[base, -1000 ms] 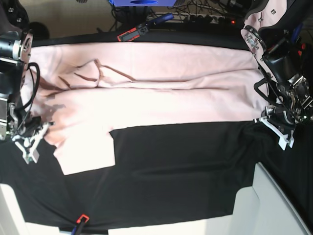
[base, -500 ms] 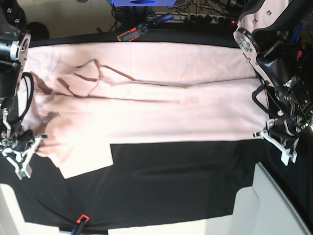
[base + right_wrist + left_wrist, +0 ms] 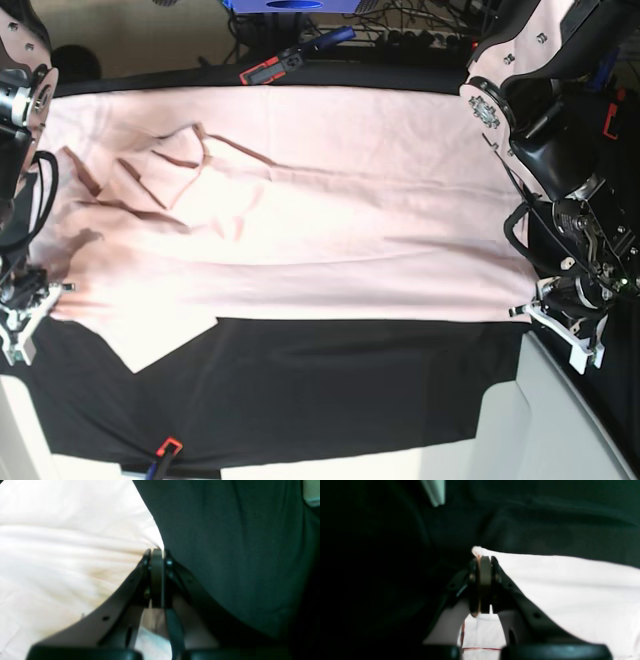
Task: Fold the T-shirt properly
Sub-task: 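Lift and pull the folded layer back open with both grippers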
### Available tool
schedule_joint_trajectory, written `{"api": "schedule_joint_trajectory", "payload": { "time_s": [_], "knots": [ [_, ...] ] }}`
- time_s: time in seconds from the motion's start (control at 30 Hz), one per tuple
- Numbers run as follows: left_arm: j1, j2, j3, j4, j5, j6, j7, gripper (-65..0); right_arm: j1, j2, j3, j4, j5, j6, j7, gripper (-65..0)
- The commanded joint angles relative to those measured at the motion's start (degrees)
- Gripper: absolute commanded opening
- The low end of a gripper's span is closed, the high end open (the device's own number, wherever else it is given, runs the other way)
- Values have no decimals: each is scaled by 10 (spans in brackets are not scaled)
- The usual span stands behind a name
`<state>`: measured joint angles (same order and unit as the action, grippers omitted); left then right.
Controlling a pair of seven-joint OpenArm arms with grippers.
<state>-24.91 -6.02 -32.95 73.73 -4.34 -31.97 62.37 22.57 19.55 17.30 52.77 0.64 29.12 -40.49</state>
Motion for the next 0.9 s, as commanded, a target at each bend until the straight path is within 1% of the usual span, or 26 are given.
{"api": "schedule_joint_trajectory", "payload": {
  "time_s": [0.0, 0.07, 0.17, 0.27, 0.37, 0.5, 0.6, 0.87],
  "knots": [
    [-20, -5, 2, 18, -5, 0, -11, -650, 18, 12, 4, 11, -2, -3, 11, -649],
    [-21, -4, 2, 22, -5, 0, -11, -650, 18, 12, 5, 12, -2, -3, 19, -649],
    [-30, -2, 31, 22, -5, 0, -11, -650, 18, 12, 5, 12, -2, -3, 39, -649],
    [-34, -2, 48, 22, -5, 0, -11, -650, 18, 12, 5, 12, -2, -4, 41, -649],
    [-35, -1, 46, 22, -5, 0, -14, -650, 18, 12, 6, 12, -2, -7, 44, -649],
    [-46, -2, 47, 23, -5, 0, -15, -650, 18, 12, 15, 12, -2, -8, 70, -649],
    [-47, -4, 44, 22, -5, 0, -15, -650, 18, 12, 26, 11, -2, -8, 72, -649],
    [-38, -4, 47, 23, -4, 0, -15, -650, 16, 13, 27, 11, -2, -8, 73, -649]
  ]
}}
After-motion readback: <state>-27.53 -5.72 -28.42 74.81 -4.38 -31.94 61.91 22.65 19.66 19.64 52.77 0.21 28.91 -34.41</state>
